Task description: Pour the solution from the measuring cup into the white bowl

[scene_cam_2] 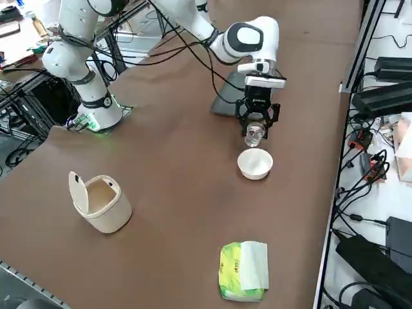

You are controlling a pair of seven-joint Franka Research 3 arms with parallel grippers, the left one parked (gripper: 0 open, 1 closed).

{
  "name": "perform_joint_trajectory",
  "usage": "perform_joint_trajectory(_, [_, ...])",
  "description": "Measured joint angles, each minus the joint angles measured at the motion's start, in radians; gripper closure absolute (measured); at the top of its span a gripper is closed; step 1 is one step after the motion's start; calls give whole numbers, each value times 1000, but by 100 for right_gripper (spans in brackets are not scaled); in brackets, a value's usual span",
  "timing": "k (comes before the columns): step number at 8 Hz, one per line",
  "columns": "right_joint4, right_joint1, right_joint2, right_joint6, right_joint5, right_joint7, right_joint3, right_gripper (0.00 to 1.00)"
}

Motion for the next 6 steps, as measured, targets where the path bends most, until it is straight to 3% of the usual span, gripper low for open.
perform_joint_trajectory(6, [76,-48,5,9,283,-254,0,26])
